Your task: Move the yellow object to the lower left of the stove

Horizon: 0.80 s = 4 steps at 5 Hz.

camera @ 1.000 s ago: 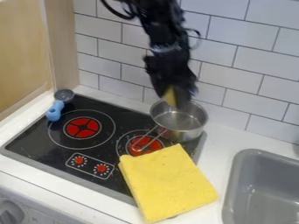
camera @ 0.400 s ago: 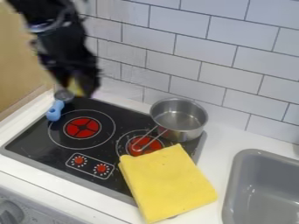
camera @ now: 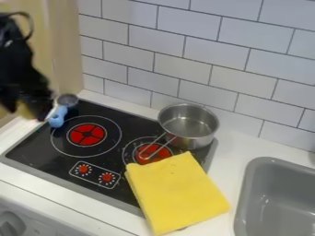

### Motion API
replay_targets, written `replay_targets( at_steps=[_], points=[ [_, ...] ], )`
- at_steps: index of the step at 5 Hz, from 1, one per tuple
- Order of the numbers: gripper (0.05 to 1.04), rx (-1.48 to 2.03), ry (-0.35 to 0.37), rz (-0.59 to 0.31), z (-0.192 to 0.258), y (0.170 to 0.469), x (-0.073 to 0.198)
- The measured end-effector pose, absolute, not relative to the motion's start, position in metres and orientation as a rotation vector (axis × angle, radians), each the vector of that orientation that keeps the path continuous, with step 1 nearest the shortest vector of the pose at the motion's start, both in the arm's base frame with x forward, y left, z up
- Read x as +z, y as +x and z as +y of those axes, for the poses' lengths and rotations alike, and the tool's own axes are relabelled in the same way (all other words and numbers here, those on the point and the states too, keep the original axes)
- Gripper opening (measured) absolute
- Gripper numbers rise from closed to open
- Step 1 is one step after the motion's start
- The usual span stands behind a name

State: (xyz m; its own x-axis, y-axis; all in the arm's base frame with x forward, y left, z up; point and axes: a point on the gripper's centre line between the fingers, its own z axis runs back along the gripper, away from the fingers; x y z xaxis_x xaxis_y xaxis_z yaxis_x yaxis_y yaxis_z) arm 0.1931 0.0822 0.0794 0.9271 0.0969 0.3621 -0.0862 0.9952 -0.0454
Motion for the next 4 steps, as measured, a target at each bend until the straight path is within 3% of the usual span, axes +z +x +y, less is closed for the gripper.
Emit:
replay_targets(
  at_steps=[2, 4],
  points=[
    [0.598, 0.132, -0.024, -0.258, 0.093, 0.190, 0.043],
    [0.598, 0.174, -0.007, -0.238, 0.101, 0.195, 0.021]
  ],
)
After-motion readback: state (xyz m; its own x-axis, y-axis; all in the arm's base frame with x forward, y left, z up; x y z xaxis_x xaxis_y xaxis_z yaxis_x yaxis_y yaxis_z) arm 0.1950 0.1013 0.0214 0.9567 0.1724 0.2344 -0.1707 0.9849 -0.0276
